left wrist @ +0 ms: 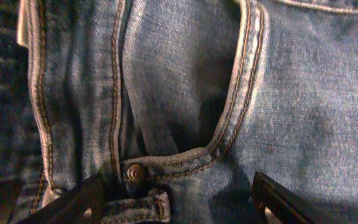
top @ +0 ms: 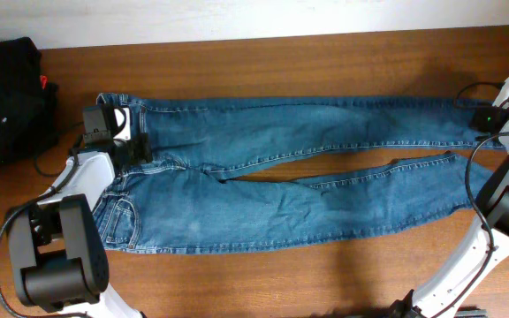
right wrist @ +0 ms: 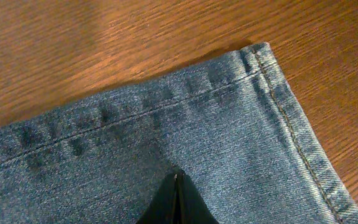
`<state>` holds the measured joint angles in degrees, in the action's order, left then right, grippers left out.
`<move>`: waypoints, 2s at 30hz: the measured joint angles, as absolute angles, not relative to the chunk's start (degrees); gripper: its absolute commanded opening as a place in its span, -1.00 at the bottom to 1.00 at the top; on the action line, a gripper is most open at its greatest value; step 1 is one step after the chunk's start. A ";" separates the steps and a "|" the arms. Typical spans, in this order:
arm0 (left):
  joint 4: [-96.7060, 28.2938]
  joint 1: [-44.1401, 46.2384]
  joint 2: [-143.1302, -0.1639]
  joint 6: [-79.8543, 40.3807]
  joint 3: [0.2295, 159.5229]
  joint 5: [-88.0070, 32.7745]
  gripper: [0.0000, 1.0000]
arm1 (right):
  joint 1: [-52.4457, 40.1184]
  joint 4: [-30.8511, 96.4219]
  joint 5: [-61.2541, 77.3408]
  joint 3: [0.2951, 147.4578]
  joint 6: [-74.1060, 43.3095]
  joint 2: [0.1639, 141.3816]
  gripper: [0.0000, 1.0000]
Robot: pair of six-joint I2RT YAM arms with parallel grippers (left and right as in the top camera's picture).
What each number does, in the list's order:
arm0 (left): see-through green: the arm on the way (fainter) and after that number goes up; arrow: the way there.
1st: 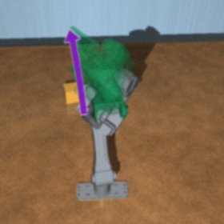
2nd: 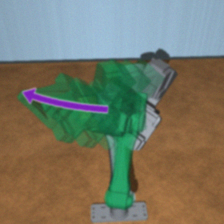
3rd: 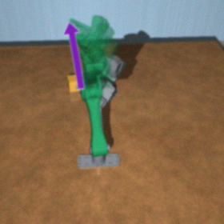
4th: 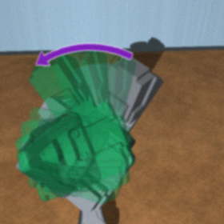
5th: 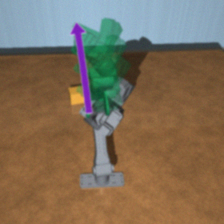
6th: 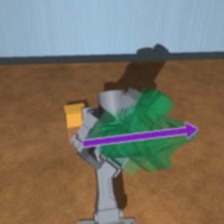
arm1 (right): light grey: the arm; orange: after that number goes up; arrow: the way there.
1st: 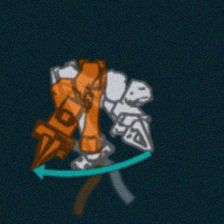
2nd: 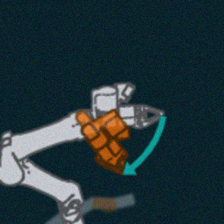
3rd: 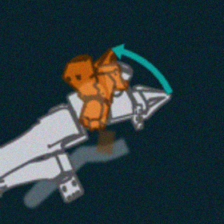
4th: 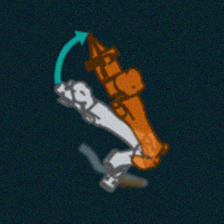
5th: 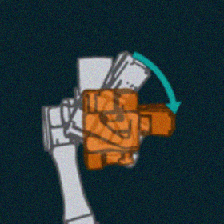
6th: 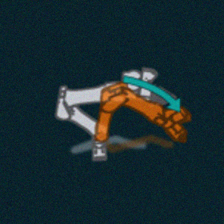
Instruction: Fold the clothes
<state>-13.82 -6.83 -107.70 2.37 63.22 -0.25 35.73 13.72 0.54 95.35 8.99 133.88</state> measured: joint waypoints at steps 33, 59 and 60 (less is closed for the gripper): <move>-65.98 -3.60 -105.27 -9.30 84.27 -7.57 0.85 | 36.40 84.86 10.76 133.51 -6.11 137.10 0.72; -51.96 -3.77 -103.33 -13.39 59.86 5.19 0.99 | 31.24 94.30 11.73 133.51 -5.32 137.10 0.88; -51.88 -3.77 -103.15 -13.85 59.68 5.37 0.98 | 31.24 94.35 11.73 133.51 -5.02 137.10 0.88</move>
